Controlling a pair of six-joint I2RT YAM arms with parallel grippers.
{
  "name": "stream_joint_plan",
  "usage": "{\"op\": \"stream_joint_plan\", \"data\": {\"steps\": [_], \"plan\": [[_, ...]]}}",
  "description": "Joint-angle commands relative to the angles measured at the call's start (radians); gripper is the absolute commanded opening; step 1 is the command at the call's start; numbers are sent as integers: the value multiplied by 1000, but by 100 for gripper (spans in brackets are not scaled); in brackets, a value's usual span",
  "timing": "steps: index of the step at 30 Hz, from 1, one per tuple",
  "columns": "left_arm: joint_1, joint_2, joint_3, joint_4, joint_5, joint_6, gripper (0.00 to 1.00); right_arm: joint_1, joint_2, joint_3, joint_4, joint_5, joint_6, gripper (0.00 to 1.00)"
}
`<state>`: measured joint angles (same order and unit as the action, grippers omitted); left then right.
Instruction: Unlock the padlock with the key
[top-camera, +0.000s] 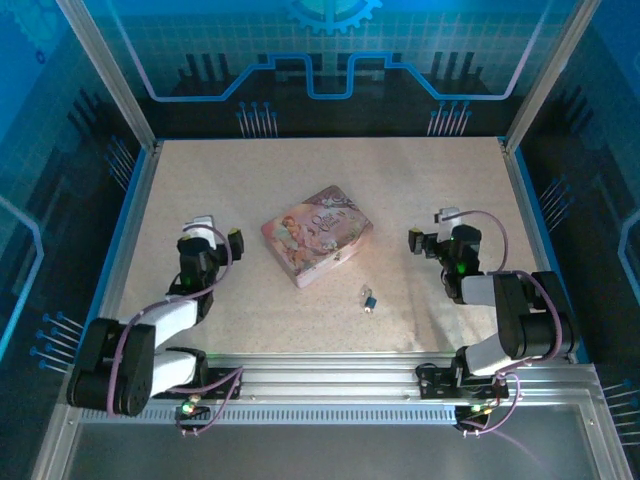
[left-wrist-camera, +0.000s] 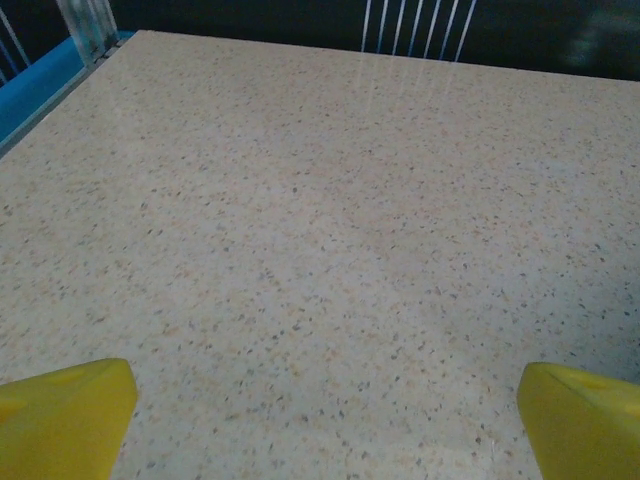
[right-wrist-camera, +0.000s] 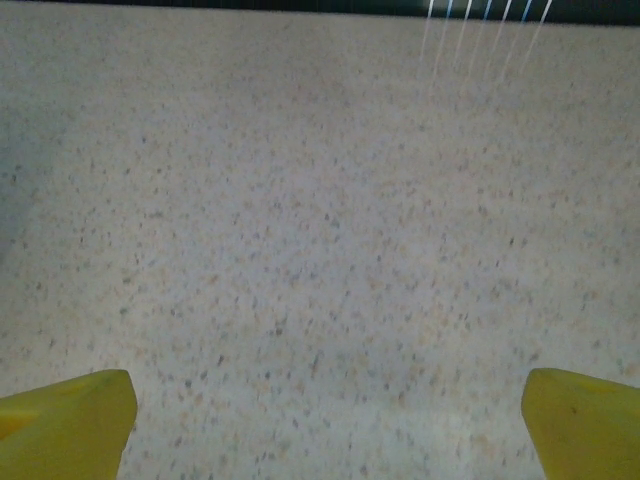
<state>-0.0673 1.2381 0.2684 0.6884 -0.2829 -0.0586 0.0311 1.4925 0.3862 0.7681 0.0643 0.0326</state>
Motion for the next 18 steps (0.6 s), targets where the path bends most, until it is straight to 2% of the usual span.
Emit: {"op": "stream_joint_plan", "data": {"steps": [1,5,9,10,12,15,16,18], "plan": [[9,62,-13,212,45,65,99,21,9,37,1,11,-26,100],[20,180,-8,334,108,74,99,23,9,39,-1,12,-29,100],[21,346,-21,540,151,98,99,24,10,39,-3,15,-29,100],[22,313,-16,473,151,85,99,25,10,39,-4,16,-30,100],[23,327,11,447,149,92,99,27,11,40,-4,16,-30,100],[34,317,115,236,150,73,99,26,11,40,-4,16,-30,100],[60,310,117,220,196,53,99,26,11,39,-4,18,-30,100],[72,312,111,235,205,42,99,27,11,40,-4,18,-31,100]]}}
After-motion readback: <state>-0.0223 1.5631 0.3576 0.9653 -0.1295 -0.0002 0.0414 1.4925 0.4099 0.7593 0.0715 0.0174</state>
